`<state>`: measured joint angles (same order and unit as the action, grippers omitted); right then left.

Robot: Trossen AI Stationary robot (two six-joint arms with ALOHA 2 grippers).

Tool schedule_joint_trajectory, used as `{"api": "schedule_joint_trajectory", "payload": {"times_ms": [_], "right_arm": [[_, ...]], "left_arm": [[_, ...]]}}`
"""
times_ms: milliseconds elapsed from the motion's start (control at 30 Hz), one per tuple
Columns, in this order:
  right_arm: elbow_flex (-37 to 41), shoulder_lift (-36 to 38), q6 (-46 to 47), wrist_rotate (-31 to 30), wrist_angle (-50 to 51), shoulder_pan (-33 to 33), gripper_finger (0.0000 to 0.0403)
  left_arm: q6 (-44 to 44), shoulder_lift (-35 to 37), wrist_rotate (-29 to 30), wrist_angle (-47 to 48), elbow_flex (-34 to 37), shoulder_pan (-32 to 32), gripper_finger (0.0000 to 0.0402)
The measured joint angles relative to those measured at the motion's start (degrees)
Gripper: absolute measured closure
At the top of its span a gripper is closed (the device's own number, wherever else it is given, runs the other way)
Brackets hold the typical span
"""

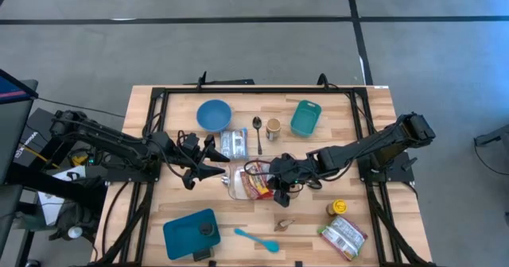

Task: Pick & Place Food Item
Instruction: Put the red noodle pack into the transparent bin, then put the light blue noodle pack into the transparent bin

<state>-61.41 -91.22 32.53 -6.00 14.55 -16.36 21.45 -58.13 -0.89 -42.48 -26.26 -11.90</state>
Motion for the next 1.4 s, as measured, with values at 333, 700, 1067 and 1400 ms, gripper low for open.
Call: {"api": "schedule_joint_trajectory", "payload": {"times_ms": [333,700,1067,1400], "right_arm": [[-0.1,0.7,-0.2,0.0,0.4,0.5,0.0332],[0.0,3.1,-1.6,-4.2,5.6,2.2,0.0338],[0.0,7.9,-6.2,-13.3,8.9,0.8,0.04],[0.0,11.0,-6.2,-30.2,13.8,-4.1,0.04]], "left_arm": [[0.0,0.0,0.0,0.0,0.0,0.0,0.0216],[0.0,0.0,0.0,0.0,0.0,0.0,0.0216],[0.0,0.0,0.0,0.0,0.0,0.0,0.0216],[0.0,0.0,0.0,0.0,0.0,0.0,0.0216]]}}
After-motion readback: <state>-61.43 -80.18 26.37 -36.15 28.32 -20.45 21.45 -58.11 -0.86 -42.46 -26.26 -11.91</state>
